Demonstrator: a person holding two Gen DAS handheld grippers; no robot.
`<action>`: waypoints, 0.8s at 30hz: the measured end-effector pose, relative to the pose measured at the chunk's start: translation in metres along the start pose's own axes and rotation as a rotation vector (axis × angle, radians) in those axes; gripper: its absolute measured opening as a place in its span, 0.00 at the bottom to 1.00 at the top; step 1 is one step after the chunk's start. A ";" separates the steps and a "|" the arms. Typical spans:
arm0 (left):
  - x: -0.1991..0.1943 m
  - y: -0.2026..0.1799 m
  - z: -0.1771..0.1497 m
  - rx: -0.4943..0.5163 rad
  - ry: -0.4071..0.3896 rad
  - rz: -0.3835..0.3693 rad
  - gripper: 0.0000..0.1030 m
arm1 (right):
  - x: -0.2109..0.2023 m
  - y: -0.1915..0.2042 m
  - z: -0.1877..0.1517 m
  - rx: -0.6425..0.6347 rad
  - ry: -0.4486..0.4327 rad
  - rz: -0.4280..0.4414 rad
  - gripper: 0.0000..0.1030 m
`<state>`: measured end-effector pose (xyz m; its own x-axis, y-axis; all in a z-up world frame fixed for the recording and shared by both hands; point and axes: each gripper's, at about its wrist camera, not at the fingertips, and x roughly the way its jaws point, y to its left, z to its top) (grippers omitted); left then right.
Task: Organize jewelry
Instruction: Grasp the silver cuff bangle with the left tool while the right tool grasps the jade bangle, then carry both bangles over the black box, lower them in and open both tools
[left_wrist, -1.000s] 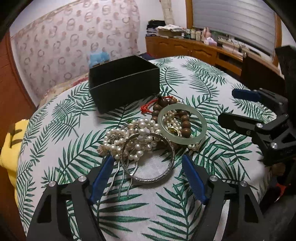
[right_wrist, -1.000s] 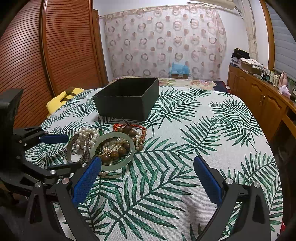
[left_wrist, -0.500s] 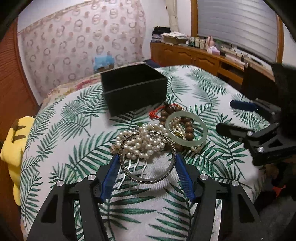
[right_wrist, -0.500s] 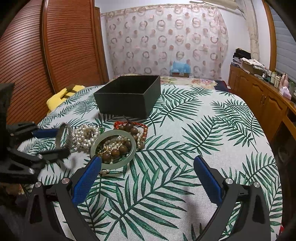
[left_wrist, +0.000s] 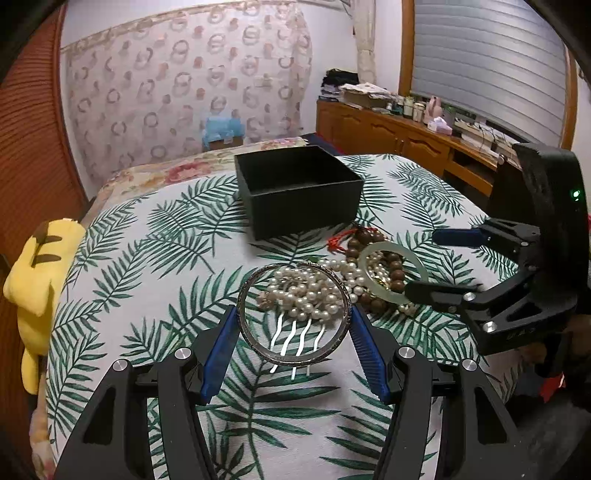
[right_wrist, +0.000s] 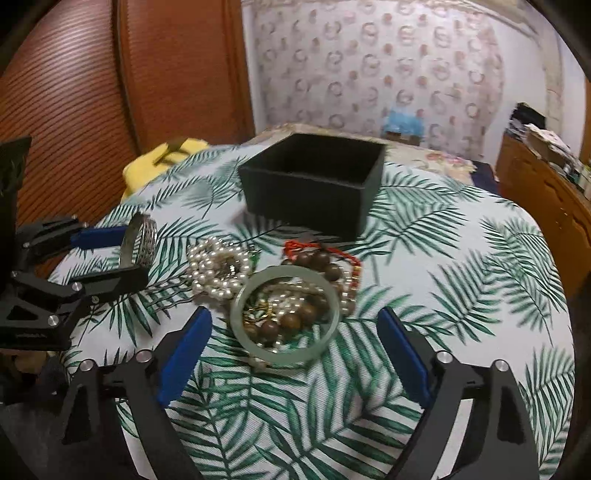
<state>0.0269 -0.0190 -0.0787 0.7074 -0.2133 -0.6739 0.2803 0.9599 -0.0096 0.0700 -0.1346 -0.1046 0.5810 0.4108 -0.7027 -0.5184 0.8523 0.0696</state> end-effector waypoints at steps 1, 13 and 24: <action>0.000 0.002 0.000 -0.004 -0.001 0.002 0.56 | 0.002 0.002 0.001 -0.009 0.007 0.000 0.87; -0.002 0.008 -0.003 -0.022 -0.009 -0.005 0.56 | 0.024 0.005 0.005 -0.051 0.079 -0.013 0.82; 0.004 0.012 -0.001 -0.029 -0.007 -0.010 0.56 | 0.024 0.004 0.004 -0.057 0.086 0.023 0.72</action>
<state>0.0328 -0.0078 -0.0826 0.7090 -0.2239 -0.6688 0.2681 0.9626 -0.0380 0.0844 -0.1201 -0.1179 0.5140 0.3982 -0.7598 -0.5672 0.8223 0.0472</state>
